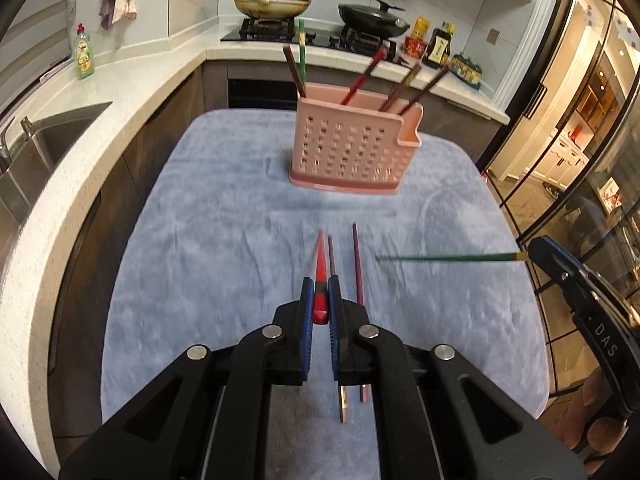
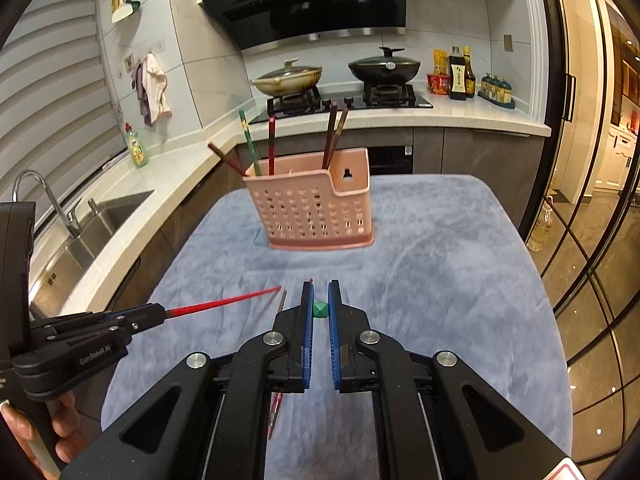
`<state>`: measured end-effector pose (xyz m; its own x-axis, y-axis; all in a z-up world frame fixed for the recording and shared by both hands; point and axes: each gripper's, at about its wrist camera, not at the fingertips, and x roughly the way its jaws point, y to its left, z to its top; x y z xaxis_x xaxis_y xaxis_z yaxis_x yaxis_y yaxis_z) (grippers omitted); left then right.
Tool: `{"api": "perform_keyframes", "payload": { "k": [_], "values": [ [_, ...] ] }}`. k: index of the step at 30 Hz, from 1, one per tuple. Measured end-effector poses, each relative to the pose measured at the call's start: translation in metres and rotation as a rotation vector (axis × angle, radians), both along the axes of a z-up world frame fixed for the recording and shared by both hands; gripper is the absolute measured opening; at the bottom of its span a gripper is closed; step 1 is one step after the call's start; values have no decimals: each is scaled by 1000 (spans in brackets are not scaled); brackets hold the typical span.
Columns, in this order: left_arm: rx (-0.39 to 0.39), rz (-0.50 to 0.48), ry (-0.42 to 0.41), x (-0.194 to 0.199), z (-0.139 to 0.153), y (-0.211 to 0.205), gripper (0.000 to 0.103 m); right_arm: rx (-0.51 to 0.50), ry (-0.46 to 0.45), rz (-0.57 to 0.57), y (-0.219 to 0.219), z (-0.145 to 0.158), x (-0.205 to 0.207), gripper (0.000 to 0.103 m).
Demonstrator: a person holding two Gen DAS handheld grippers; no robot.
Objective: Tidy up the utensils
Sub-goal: 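Lift the green and red chopsticks and lower them into the pink holder, then open both tools to release the chopsticks into the holder and withdraw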
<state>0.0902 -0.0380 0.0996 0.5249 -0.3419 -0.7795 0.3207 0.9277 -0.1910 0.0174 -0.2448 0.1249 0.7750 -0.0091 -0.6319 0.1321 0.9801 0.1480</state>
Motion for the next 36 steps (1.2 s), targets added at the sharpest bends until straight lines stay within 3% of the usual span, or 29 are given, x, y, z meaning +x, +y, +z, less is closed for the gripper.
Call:
{"api": "perform_keyframes", "payload": {
  "k": [11,18,25,30,36],
  "values": [
    [-54,39,-93,48,58,1,7,2,-100,-11,-6,46,29,7],
    [-96,59,-194,73,115,-3,7,27,-242,-30,-19,107,56,7],
    [-115,106,-345,100,177,-16,7,20,-345,-39,-22,163,104,7],
    [-109,123,-437,122,202,-29,7,21,-341,-48,-24,173,142,7],
    [-95,125,-449,154,188,-44,7,18,-272,-39,-24,148,181,7]
  ]
}}
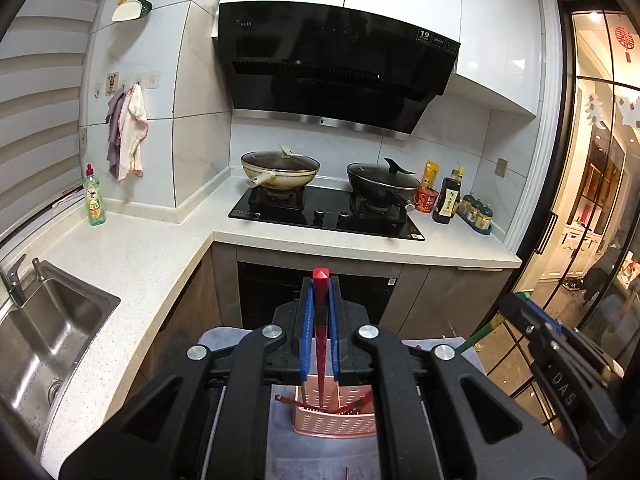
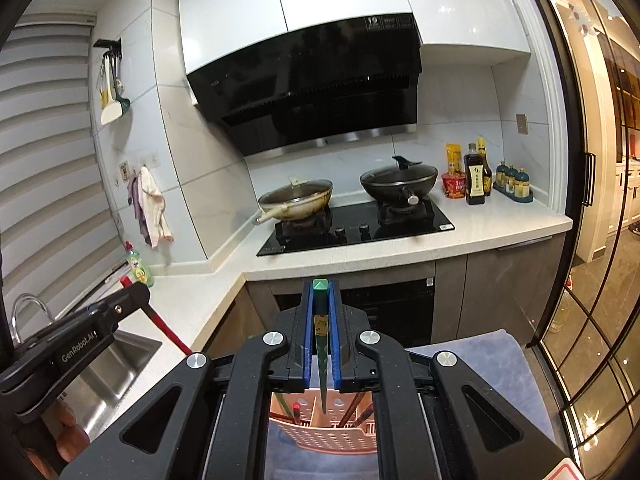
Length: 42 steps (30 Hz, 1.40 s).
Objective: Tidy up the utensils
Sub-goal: 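Open both tools to release the chopsticks into the holder and withdraw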
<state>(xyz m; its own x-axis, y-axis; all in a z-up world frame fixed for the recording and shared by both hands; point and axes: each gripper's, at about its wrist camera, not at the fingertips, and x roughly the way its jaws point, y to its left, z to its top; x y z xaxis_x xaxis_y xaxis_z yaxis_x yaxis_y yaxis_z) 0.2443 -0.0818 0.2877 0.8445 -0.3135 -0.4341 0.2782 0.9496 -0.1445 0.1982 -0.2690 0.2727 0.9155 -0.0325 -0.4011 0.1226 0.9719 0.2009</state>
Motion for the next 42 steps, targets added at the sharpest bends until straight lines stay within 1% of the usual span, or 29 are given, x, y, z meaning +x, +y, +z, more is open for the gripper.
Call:
{"api": "perform_keyframes", "payload": {
  "k": [5,8,12,18,23,25,27,28,29,30,34,36,37,42],
  "values": [
    [4,-6,23,20,-22,-9,7,-5,59,11,2,-28,18,7],
    [14,-9,31,25,-32,-11,7,-9,93,15,3,-47,26,7],
    [23,-14,50,30,-44,-15,7,-12,126,16,2,-63,33,7],
    [46,-21,79,36,-63,-20,7,-13,163,16,-1,-79,37,7],
    [54,-16,97,37,-73,-23,8,-15,169,14,-4,-82,34,8],
    [58,-9,94,34,-75,-23,16,-20,163,12,-4,-80,31,11],
    [68,-1,92,32,-74,-24,29,-19,154,13,-4,-76,27,13],
    [72,5,87,30,-74,-23,32,-19,149,14,-4,-74,25,14],
    [74,10,85,28,-73,-23,39,-19,138,15,-4,-70,21,18],
    [74,14,80,25,-72,-22,42,-20,127,17,-3,-67,17,23],
    [90,23,61,12,-69,-19,48,-32,97,29,3,-55,2,29],
    [97,27,58,4,-67,-18,49,-41,88,39,7,-52,-7,34],
    [97,26,56,2,-67,-18,49,-48,84,41,9,-50,-12,35],
    [123,37,50,-19,-65,-14,60,-68,72,51,16,-46,-41,38]
  ]
}}
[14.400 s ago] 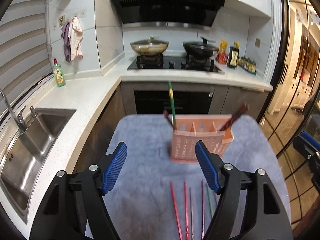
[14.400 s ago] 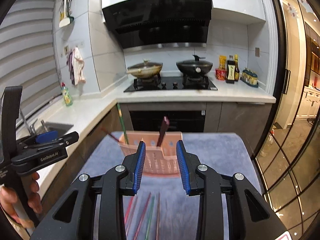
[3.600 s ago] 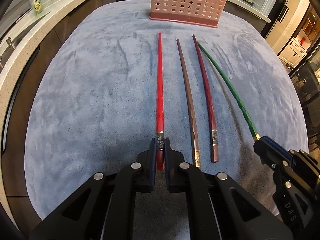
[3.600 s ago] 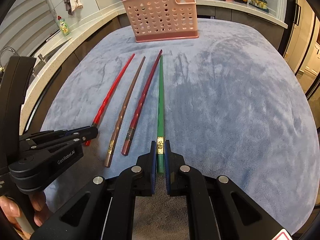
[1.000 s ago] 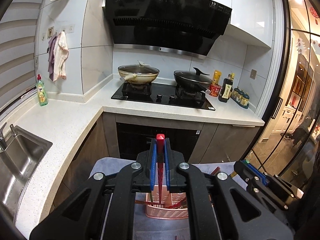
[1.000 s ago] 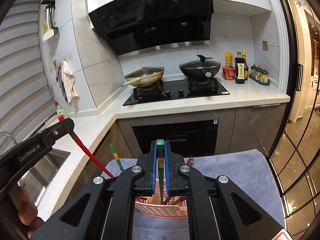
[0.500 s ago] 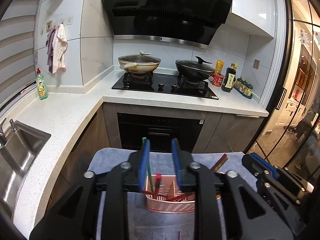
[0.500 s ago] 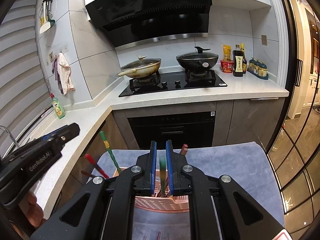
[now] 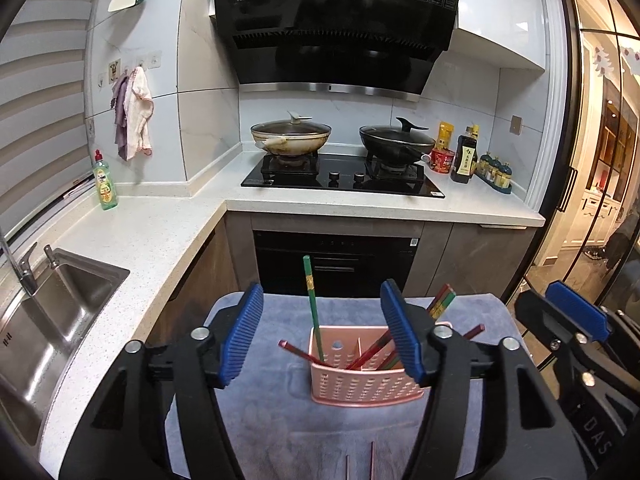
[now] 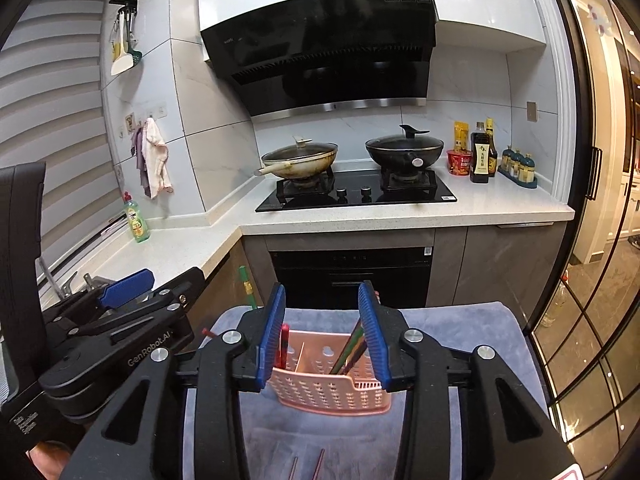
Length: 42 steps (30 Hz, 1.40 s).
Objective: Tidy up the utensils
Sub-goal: 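Open both tools to release the chopsticks into the holder and withdraw, then grasp the dark red chopstick with the right tool while the left tool grasps the brown one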
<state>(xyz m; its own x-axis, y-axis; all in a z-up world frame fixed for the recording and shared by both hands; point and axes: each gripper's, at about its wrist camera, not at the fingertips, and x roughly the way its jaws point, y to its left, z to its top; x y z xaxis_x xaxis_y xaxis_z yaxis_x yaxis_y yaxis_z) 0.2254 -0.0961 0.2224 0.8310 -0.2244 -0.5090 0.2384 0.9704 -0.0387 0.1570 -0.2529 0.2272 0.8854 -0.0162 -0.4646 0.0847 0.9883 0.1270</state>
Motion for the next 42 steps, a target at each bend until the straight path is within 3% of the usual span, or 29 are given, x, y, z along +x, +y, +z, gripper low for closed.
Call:
{"api": "perform_keyframes", "payload": {
  "k": [11,26,35,42],
  "values": [
    [55,4,74,-51,-26,23,60,-51,71,-9,7,-29,-62,38],
    [128,-8,217,-119,-112,44,60,-26,293,36,31,-129,-128,38],
    [154,-21,324,-145,-163,47,60,8,381,59,48,-177,-144,38],
    [157,-21,374,-160,-186,52,60,23,436,75,62,-209,-152,38]
  ]
}}
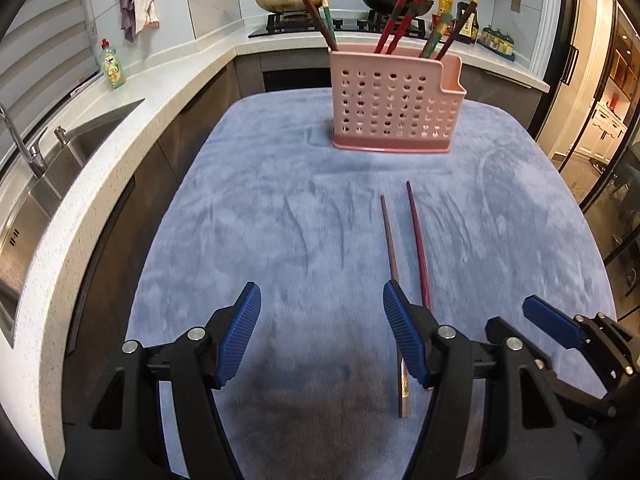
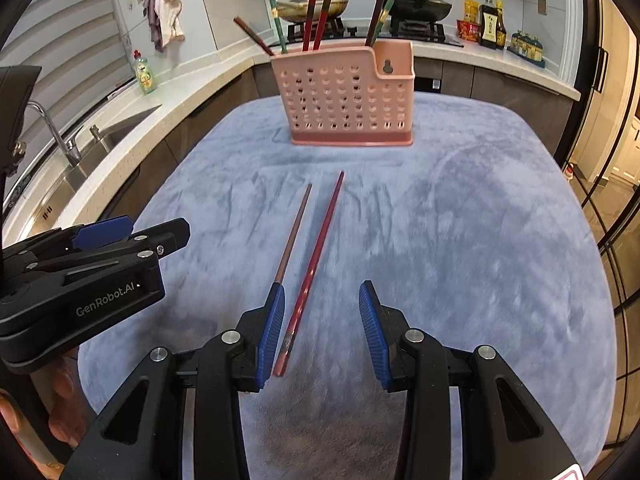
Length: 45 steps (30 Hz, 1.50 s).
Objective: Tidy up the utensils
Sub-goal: 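Grasp the dark red chopstick with the right tool while the left tool grasps the brown one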
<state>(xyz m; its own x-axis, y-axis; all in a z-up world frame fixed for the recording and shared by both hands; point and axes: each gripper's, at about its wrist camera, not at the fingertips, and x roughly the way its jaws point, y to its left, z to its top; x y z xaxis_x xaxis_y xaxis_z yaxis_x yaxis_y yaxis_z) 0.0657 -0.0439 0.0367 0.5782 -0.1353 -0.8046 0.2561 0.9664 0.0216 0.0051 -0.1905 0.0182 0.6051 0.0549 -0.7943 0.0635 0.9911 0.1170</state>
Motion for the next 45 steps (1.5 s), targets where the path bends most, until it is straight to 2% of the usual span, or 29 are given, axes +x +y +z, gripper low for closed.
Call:
{"api": "perform_keyframes", "payload": {
  "k": [10,21,27,36,45],
  "values": [
    [9,30,65,-12,-29,17,60,2,57,10,19,-33,-3,35],
    [13,49,87,-11,-40,26,60,-12,134,30,34,-66,7,11],
    [14,34,96,-12,-42,19,60,-23,130,11,26,-64,3,7],
    [14,-17,120,-23,-50,-1,60,-20,108,-70,-9,-51,-12,7],
    [4,-69,176,-36,-65,-20,60,-10,87,-117,-30,-39,-27,7]
  ]
}}
